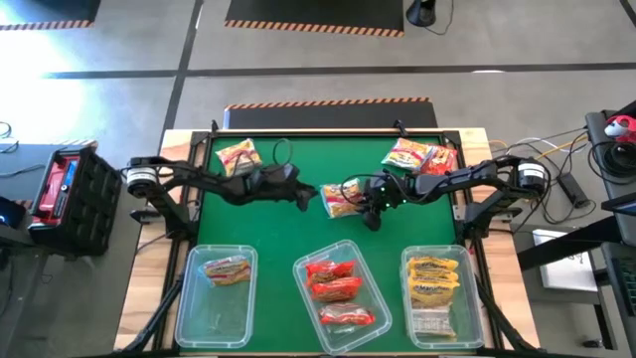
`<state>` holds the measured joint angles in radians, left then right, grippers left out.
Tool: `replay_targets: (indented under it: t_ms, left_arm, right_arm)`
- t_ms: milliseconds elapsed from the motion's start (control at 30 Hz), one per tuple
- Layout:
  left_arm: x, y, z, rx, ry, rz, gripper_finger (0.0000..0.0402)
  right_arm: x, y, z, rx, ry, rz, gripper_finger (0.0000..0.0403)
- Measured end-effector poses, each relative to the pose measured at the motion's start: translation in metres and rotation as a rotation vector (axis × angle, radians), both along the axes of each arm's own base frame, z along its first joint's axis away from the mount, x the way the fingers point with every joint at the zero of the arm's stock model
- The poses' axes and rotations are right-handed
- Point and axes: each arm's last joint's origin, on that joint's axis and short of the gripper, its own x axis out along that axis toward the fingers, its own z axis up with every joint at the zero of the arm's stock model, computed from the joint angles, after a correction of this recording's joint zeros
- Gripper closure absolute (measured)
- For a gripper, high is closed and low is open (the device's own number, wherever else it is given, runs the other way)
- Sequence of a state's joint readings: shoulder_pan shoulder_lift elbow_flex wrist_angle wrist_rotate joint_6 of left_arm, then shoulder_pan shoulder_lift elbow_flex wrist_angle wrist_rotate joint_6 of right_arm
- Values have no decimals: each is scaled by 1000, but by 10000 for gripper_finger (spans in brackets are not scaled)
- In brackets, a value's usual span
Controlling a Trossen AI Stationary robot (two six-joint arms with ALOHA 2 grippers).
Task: Sort Maruchan noodles
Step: Put the blue noodle pack into the left transparent bin
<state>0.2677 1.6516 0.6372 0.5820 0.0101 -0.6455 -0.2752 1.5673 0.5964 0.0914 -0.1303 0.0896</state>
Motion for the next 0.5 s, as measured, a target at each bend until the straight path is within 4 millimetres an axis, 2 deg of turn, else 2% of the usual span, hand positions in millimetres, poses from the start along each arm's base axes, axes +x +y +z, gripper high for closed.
replay_targets:
  t_ms: [133,267,367,500]
  left_arm:
    - [-11,-3,-10,-66,-33,35,271]
    - [-12,-3,-12,-99,-36,50,271]
    - [-8,-2,-12,-106,-37,53,266]
    - [0,1,-24,-156,-13,94,249]
  right_arm:
    - [0,0,0,-42,2,58,287]
    - [0,0,0,-80,1,113,287]
    - [0,0,0,-96,-2,137,289]
    - [2,1,1,-128,-14,179,289]
